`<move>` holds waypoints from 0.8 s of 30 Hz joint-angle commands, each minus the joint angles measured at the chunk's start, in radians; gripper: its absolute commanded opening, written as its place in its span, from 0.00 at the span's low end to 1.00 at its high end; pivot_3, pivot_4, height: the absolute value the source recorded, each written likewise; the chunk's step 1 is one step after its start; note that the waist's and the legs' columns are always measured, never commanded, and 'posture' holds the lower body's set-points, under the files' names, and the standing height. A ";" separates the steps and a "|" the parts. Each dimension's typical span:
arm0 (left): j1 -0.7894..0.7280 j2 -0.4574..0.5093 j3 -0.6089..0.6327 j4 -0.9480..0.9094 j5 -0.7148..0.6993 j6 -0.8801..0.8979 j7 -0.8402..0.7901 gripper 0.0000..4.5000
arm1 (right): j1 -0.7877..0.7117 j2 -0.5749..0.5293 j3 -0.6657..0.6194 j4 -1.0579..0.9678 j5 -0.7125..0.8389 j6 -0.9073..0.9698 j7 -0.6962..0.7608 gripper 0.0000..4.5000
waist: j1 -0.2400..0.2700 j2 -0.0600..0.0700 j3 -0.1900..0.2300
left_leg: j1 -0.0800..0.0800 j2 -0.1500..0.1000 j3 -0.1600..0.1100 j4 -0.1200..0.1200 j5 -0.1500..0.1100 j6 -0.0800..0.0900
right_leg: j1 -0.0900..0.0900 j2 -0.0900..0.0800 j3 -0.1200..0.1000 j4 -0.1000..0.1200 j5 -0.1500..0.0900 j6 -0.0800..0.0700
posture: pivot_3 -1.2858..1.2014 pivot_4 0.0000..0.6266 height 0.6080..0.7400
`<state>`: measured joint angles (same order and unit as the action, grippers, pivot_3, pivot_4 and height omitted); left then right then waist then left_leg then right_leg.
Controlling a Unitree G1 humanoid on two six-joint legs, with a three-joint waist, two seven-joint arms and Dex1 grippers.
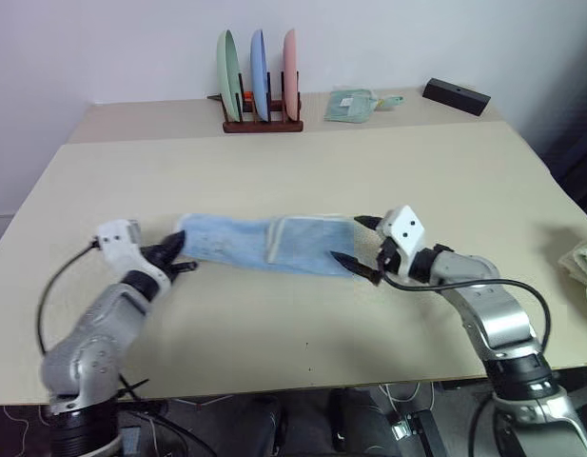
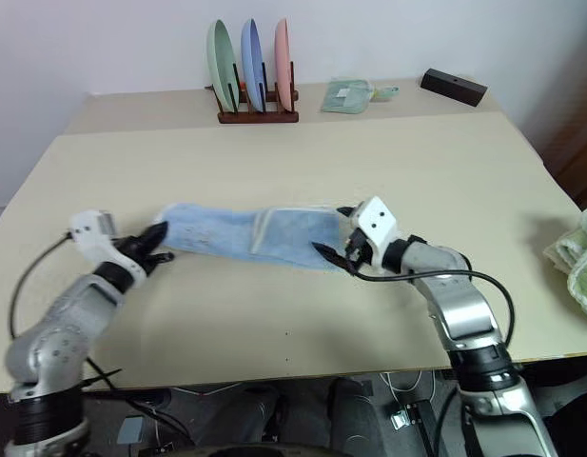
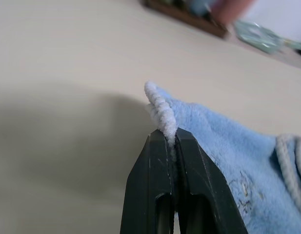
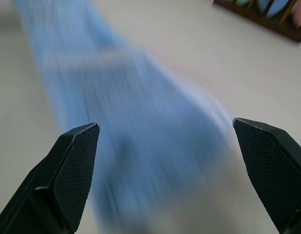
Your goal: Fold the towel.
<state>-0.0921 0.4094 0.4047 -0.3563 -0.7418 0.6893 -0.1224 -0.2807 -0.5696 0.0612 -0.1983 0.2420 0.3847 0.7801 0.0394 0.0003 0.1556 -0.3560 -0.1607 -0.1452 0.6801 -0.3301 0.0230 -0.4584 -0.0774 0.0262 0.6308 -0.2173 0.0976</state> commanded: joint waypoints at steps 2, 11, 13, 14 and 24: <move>-0.028 0.160 -0.067 -0.069 0.077 -0.064 -0.187 0.01 | -0.002 -0.025 -0.023 -0.009 0.012 -0.030 0.031 1.00 | 0.000 0.000 0.000 | 0.000 0.000 0.000 0.000 0.000 0.000 | 0.000 0.000 0.000 0.000 0.000 0.000 | 0.52 0.24 1.00; -0.275 0.166 -0.499 -0.070 0.243 -0.075 -0.380 0.01 | -0.012 -0.005 -0.008 0.015 0.040 -0.028 0.056 1.00 | 0.000 -0.001 0.001 | -0.001 0.000 0.000 0.000 0.000 0.000 | 0.000 -0.001 0.000 -0.001 0.000 0.000 | 0.52 0.24 1.00; -0.349 0.124 -0.604 -0.004 0.312 -0.078 -0.395 0.01 | 0.004 -0.006 -0.010 0.007 0.043 -0.031 0.060 1.00 | 0.000 -0.001 0.001 | -0.001 0.000 0.000 0.000 0.000 0.000 | 0.001 -0.001 0.000 -0.001 0.000 0.000 | 0.52 0.24 1.00; -0.377 0.107 -0.644 0.023 0.340 -0.084 -0.405 0.01 | 0.009 -0.007 -0.012 0.004 0.043 -0.032 0.061 1.00 | 0.001 -0.001 0.001 | -0.001 0.000 0.000 0.000 0.000 0.001 | 0.001 -0.001 0.000 -0.001 0.000 0.000 | 0.52 0.24 1.00; -0.473 -0.040 -0.829 0.229 0.474 -0.101 -0.498 0.01 | 0.092 -0.029 -0.062 -0.052 0.041 -0.020 0.024 1.00 | 0.000 -0.001 0.001 | -0.001 0.000 0.000 0.000 0.000 0.000 | -0.002 0.000 0.000 0.000 0.000 0.001 | 0.52 0.24 1.00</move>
<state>-0.5591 0.3801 -0.4268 -0.1201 -0.2770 0.6078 -0.6049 -0.1896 -0.5928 0.0227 -0.2010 0.2681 0.3668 0.8096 0.0391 -0.0012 0.1565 -0.3567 -0.1604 -0.1449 0.6800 -0.3302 0.0235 -0.4595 -0.0778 0.0260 0.6308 -0.2168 0.0982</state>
